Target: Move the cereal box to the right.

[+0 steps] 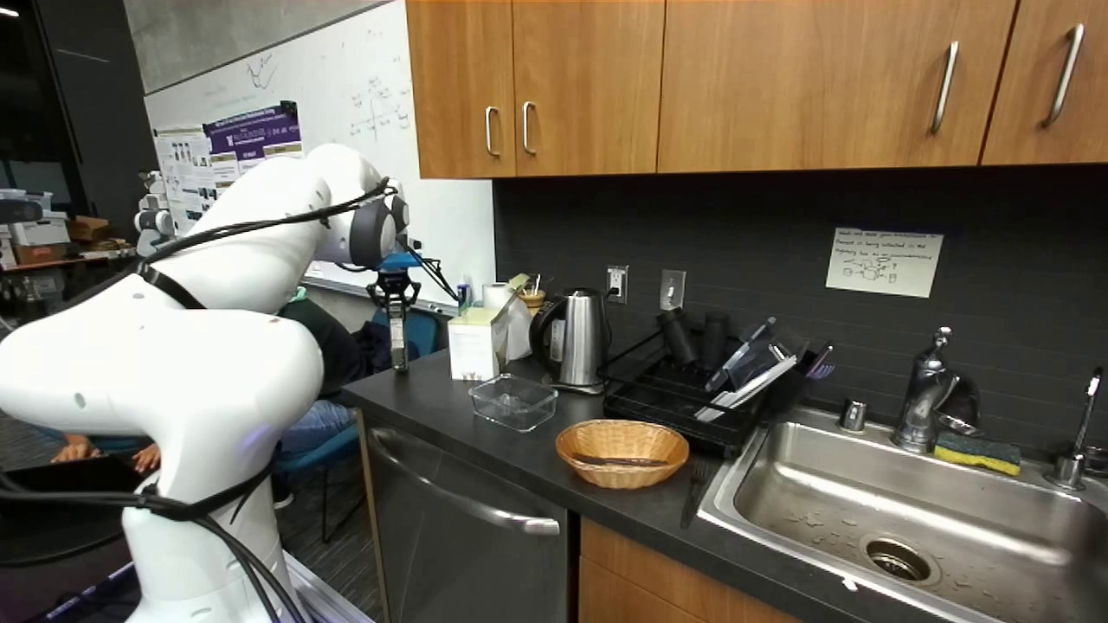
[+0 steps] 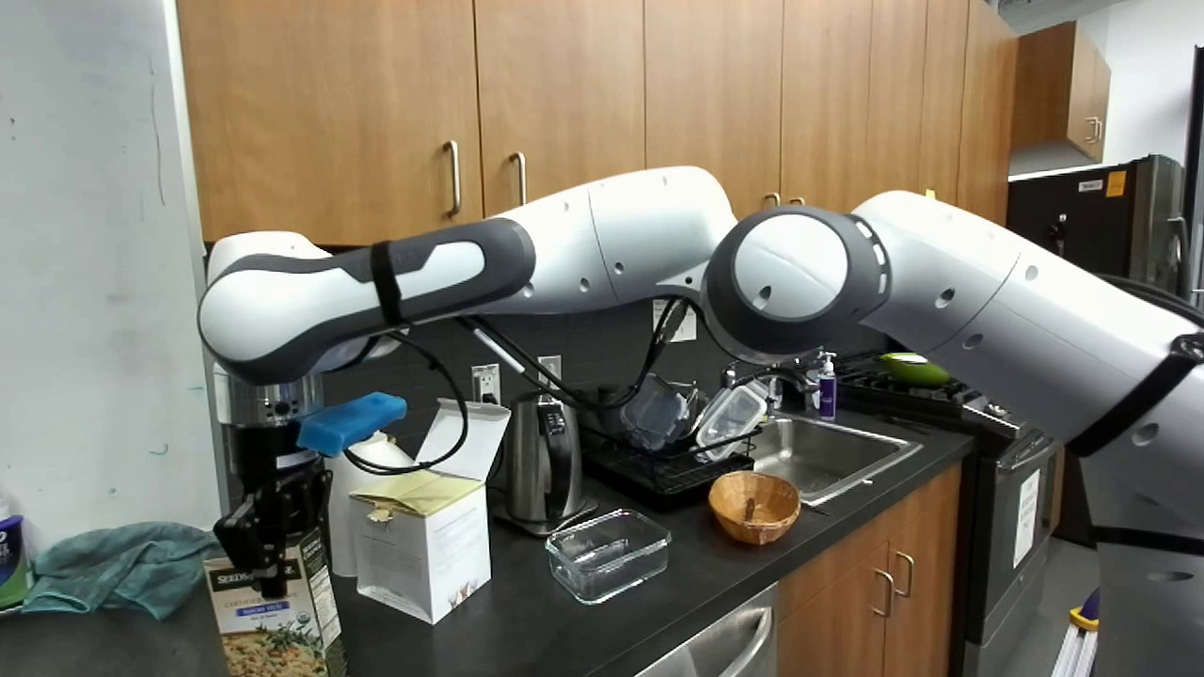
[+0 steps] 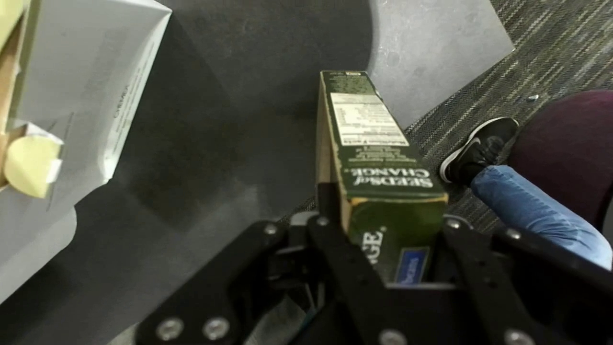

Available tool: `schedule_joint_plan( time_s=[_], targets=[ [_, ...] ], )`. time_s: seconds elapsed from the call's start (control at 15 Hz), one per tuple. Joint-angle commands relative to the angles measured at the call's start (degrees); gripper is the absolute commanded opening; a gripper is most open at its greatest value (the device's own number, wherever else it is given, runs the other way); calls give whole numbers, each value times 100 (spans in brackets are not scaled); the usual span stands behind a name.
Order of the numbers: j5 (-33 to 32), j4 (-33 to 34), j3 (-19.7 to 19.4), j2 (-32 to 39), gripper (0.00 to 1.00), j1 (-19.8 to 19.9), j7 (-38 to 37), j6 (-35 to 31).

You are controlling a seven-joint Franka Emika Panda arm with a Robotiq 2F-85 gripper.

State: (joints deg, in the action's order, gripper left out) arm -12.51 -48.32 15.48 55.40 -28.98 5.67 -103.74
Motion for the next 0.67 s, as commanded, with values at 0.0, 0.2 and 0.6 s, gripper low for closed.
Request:
schedule_joint_plan(
  time_s=[0.0, 0.2, 0.6],
  targets=[
    [12, -1360, -21, -859, 12, 197, -463, -473],
    [29, -2074, -10, -1268, 12, 319, -760, -754],
    [114, -3621, 53, -2198, 12, 520, -1199, -1249]
  ],
)
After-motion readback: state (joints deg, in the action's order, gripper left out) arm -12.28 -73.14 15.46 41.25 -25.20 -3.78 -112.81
